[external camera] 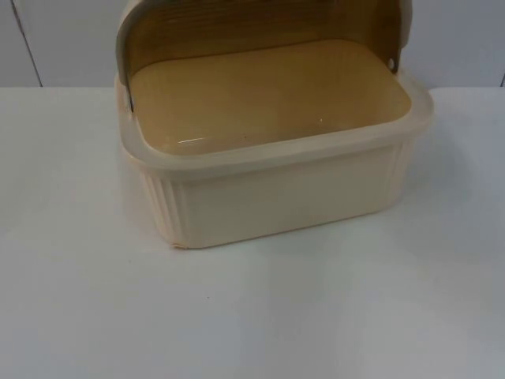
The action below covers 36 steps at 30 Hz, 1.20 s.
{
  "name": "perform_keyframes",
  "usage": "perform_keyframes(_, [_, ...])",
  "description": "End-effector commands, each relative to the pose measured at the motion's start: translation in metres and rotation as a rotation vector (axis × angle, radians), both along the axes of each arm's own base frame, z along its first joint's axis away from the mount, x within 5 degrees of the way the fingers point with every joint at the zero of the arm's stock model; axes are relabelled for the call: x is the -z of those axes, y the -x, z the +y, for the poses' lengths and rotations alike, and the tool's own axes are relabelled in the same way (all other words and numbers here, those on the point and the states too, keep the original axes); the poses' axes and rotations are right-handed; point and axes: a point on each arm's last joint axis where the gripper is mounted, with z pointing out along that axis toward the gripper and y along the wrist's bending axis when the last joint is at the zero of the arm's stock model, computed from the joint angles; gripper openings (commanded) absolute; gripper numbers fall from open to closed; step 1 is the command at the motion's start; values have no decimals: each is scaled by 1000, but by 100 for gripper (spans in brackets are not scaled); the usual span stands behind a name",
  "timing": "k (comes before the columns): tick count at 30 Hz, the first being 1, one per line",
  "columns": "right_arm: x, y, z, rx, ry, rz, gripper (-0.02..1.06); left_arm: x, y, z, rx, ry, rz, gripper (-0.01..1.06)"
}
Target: Open the box lid with the left hand, place the block into the box with the right hand, then close the box lid with the left hand.
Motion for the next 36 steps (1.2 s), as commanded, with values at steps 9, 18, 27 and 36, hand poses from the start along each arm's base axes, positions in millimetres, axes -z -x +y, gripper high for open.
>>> perform_keyframes(9, [-29,4,-112,420,-28,-121,105,-2,0,0,1,2,-7,103])
perform_keyframes(18, [-29,9,-156,607,0,-112,105,-3,0,0,1,2,-13,103])
perform_keyframes(27, [-23,0,-157,607,-6,-93,105,-5,-1,-3,1,51,-40,103])
perform_keyframes(36, [-24,0,-157,606,-4,-99,105,-25,-36,-6,1,77,-134,103])
